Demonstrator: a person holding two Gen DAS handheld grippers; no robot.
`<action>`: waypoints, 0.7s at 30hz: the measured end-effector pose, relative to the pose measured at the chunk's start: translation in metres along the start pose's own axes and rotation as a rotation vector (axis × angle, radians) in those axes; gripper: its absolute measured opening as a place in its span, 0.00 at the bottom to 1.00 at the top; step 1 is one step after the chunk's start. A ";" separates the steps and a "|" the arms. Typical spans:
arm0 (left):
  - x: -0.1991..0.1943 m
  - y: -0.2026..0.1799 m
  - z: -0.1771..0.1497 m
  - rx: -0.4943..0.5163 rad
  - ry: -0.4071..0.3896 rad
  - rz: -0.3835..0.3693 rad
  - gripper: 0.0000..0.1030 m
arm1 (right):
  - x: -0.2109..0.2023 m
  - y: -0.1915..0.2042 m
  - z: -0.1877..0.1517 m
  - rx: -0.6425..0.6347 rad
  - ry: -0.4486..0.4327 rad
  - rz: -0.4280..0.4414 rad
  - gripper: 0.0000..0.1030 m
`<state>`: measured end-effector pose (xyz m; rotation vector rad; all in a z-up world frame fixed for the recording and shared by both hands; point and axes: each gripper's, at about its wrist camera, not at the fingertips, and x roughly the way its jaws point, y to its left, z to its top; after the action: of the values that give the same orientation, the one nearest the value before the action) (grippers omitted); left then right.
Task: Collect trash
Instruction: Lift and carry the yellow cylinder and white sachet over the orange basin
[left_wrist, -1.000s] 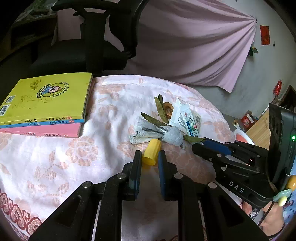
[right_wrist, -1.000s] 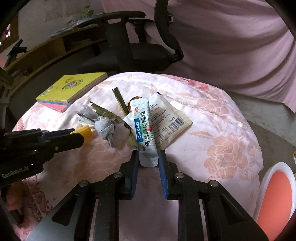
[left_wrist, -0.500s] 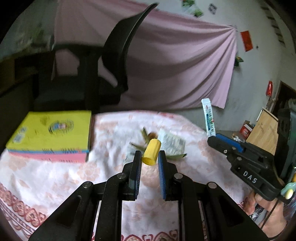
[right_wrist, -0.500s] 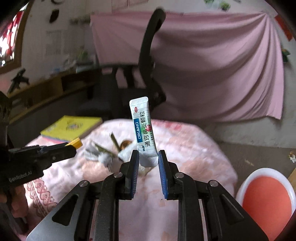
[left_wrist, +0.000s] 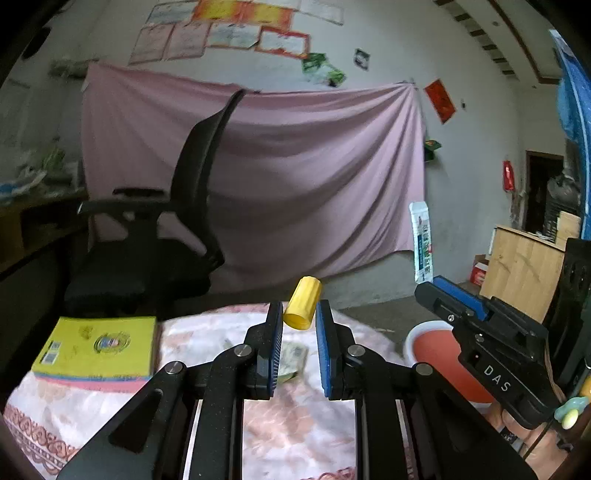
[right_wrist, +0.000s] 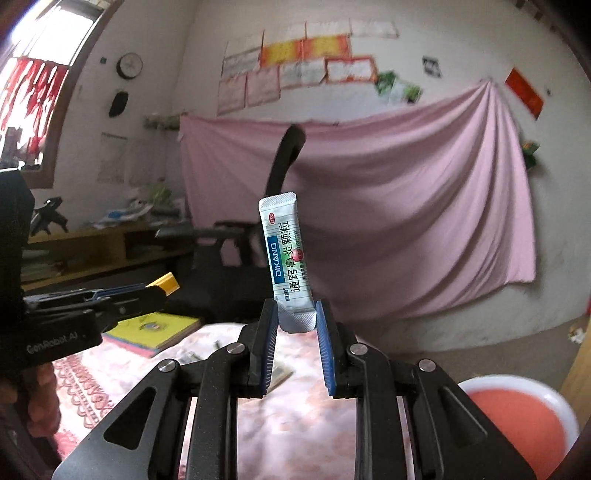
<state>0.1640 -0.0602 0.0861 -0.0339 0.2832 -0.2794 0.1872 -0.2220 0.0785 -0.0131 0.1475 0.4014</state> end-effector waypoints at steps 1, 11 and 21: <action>0.000 -0.007 0.002 0.014 -0.011 -0.007 0.14 | -0.005 -0.003 0.002 -0.004 -0.018 -0.018 0.19; 0.015 -0.068 0.011 0.114 -0.042 -0.103 0.14 | -0.031 -0.044 0.010 0.046 -0.084 -0.133 0.19; 0.038 -0.123 0.010 0.192 -0.030 -0.194 0.14 | -0.040 -0.096 0.002 0.082 -0.047 -0.286 0.19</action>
<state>0.1692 -0.1887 0.0939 0.1244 0.2228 -0.4971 0.1881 -0.3262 0.0845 0.0551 0.1138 0.1103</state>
